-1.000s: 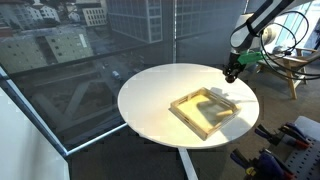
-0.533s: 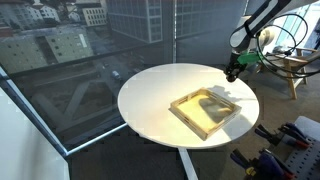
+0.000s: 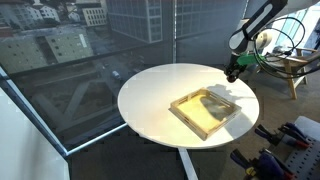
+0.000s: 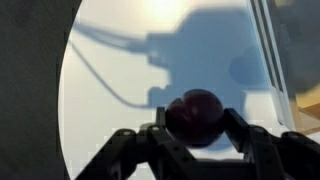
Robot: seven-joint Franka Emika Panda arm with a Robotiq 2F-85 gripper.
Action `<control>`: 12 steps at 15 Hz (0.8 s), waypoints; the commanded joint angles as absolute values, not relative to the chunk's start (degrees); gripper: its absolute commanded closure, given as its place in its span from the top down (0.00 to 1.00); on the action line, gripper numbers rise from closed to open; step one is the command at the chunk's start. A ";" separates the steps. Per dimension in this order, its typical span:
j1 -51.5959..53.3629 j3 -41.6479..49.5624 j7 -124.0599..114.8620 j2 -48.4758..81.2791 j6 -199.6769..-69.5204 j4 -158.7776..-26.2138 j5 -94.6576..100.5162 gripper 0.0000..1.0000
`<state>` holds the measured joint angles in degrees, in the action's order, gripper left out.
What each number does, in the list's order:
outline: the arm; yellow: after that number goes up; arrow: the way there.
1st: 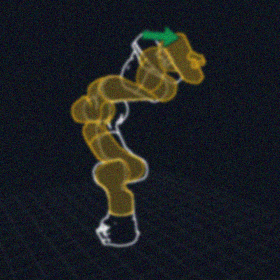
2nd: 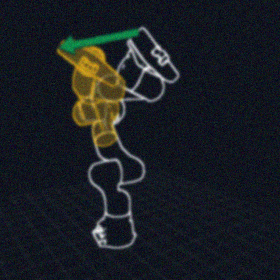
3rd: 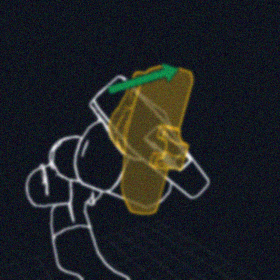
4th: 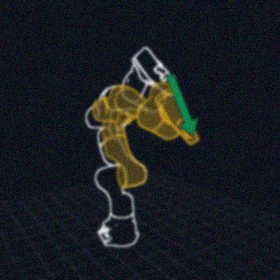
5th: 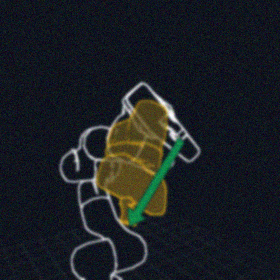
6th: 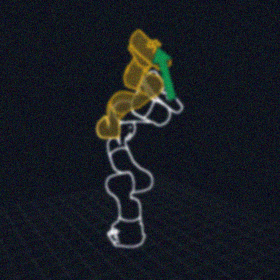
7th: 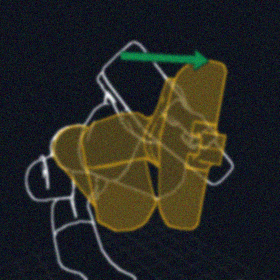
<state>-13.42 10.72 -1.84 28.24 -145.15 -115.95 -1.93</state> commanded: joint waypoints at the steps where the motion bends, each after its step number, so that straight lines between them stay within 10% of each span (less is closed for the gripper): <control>1: -14.35 10.44 -1.32 30.10 -143.39 -112.99 -2.73 0.36; 12: -14.80 10.47 -1.07 32.71 -143.05 -111.79 -2.60 0.36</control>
